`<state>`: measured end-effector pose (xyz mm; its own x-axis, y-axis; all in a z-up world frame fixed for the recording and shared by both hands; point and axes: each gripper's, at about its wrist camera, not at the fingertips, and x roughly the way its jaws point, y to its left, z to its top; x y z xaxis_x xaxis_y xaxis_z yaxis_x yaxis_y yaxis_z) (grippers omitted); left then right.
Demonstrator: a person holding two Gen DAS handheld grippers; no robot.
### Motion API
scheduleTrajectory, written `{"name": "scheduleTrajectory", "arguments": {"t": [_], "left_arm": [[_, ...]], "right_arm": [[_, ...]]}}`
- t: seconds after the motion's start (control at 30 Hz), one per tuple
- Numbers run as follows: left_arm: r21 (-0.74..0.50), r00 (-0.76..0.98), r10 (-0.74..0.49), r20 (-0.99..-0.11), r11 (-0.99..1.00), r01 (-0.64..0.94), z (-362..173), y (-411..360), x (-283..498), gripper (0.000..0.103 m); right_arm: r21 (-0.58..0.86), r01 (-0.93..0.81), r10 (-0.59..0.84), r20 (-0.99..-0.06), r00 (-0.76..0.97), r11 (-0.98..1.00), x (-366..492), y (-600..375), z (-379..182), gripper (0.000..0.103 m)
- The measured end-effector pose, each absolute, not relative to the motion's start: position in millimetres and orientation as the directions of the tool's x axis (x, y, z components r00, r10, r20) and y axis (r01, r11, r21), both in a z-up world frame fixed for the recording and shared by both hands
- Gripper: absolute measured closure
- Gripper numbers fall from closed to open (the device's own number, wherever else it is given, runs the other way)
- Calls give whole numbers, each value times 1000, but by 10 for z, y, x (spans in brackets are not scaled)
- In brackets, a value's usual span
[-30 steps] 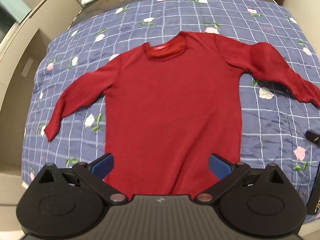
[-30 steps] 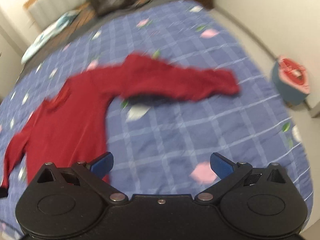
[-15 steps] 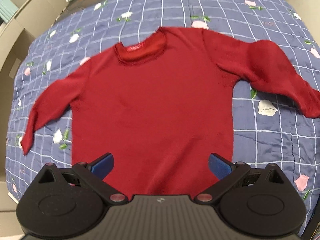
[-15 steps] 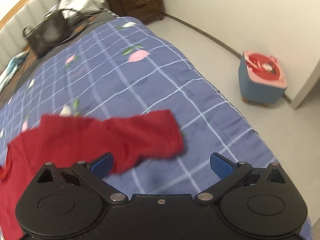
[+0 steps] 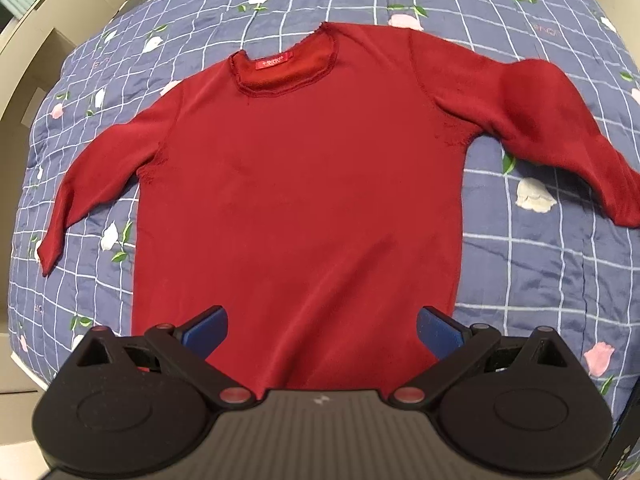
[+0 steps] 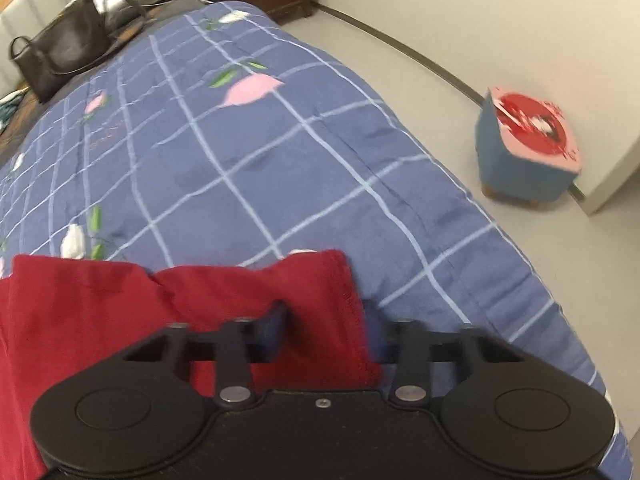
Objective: Fold small clothes
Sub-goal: 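Close the right gripper on the sleeve cuff, then lift the sleeve and lay it across the shirt body, then open the right gripper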
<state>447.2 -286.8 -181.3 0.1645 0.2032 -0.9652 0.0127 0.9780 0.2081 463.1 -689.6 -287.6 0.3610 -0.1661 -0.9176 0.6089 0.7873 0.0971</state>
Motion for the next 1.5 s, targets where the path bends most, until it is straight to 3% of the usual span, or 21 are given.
{"name": "scheduleTrajectory", "arguments": {"t": [0.07,0.2,0.43,0.7,0.93,1.23,1.5], "left_arm": [[206,170,201,-965,979,10,-1781,-2877,4488,0],[201,187,196,-963,980,8,-1715,-2916,4518,0],[189,214,185,-959,982,-1,-1584,-2942,4521,0],[191,220,187,-957,982,-4,-1501,-2892,4391,0],[169,256,167,-952,986,-14,-1319,-2780,4313,0],[102,301,115,-947,993,-59,-1159,-2351,4242,0],[49,304,72,-950,996,-80,-1152,-1559,4129,0]], "right_arm": [[105,577,-146,-917,372,810,4651,-6883,-2825,93],[121,557,-160,-889,429,821,4628,-6971,-2563,96],[160,601,-224,-829,513,783,4436,-7344,-2062,96],[169,594,-174,-862,476,787,4449,-7364,-2108,96],[202,556,-149,-840,522,807,4475,-7120,-1747,95],[223,417,-103,-771,628,881,4651,-6390,-957,95],[201,252,-27,-730,683,947,4950,-5005,-523,95]]}}
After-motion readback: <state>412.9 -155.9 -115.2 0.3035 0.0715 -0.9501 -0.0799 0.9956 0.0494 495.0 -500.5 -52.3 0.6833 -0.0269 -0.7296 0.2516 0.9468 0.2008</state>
